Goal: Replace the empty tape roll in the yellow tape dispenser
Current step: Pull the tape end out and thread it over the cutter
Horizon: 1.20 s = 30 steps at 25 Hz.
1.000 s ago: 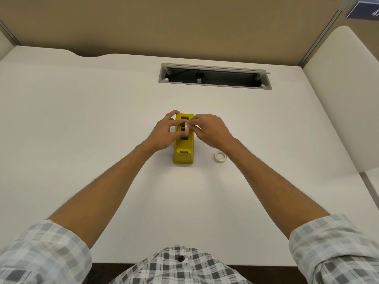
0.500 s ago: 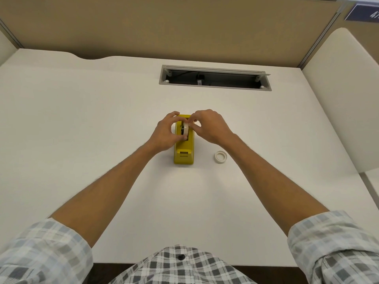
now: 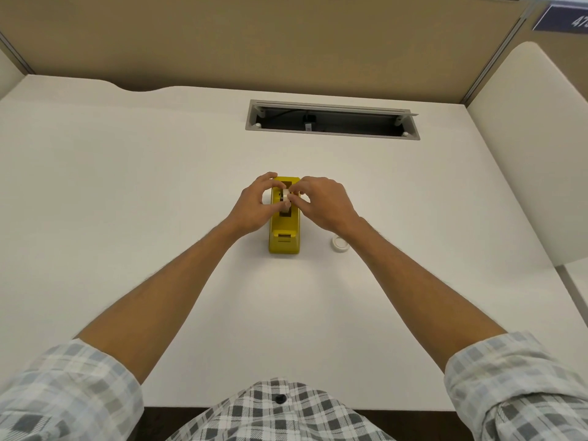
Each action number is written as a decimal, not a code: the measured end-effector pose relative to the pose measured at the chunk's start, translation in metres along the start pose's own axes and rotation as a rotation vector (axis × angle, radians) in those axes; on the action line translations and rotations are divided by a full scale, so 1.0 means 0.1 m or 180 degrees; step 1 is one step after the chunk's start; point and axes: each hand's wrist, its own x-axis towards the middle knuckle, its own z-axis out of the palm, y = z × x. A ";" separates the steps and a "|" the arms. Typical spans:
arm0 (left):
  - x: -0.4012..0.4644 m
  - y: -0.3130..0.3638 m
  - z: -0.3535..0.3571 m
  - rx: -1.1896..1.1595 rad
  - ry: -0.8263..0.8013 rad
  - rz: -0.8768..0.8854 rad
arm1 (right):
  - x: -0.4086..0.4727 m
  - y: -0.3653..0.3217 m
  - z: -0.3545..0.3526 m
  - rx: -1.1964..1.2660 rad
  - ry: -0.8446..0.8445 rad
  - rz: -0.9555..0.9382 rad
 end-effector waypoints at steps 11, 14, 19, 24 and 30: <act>-0.06 0.11 0.00 0.0320 0.0064 0.0132 | 0.14 -0.02 -0.05 -0.0077 -0.0098 0.0192; -0.06 0.10 0.01 0.0246 0.0039 0.0138 | 0.18 -0.02 -0.07 -0.0080 -0.0184 0.0178; -0.05 0.06 0.04 0.0059 0.0081 0.0039 | 0.18 -0.04 -0.06 -0.0065 -0.0224 0.0161; -0.02 0.01 0.02 0.0190 -0.0010 0.0080 | 0.13 -0.05 -0.04 0.0050 -0.0069 0.0166; -0.02 0.02 0.00 0.0074 -0.0027 0.0051 | 0.15 -0.09 -0.06 -0.0099 -0.0141 0.0123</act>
